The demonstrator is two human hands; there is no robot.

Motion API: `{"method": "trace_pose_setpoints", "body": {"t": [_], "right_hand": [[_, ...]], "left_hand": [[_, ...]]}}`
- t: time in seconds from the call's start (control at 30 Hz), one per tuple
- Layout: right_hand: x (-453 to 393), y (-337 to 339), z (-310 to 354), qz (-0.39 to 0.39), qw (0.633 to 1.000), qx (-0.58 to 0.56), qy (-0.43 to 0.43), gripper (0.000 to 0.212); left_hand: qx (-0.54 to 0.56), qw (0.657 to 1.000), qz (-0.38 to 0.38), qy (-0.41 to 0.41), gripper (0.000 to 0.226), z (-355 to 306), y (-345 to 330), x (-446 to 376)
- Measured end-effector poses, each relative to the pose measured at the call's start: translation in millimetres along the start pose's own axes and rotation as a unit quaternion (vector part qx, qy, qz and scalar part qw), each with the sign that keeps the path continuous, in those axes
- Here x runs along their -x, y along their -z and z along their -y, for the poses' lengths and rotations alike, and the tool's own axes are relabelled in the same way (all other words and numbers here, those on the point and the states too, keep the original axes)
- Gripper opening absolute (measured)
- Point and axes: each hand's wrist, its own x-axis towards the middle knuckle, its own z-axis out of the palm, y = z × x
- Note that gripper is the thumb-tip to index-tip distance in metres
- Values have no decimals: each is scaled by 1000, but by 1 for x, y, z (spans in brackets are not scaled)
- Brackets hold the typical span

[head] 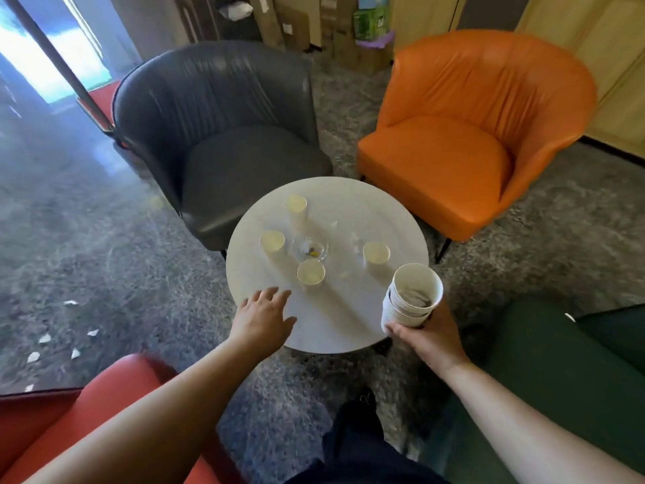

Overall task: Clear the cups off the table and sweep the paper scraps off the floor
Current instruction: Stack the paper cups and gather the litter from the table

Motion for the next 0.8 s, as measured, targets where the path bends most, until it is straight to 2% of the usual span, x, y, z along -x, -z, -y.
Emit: {"method": "trace_pose_setpoints", "body": {"t": [0.2, 0.37, 0.57, 0.67, 0.8], "right_hand": [[-74, -6, -9, 38, 999, 4, -37, 78], [-109, -17, -12, 39, 998, 10, -39, 75], [-126, -40, -40, 21, 997, -4, -72, 80], [-123, -54, -46, 3, 995, -14, -94, 76], [-122, -72, -48, -23, 993, -37, -106, 70]], "left_hand": [[40, 998, -8, 37, 59, 2, 8, -65], [81, 994, -10, 67, 62, 13, 6, -106], [81, 994, 64, -28, 81, 5, -24, -146], [109, 989, 89, -46, 91, 1, -48, -166], [62, 990, 100, -77, 96, 4, -70, -186]]}}
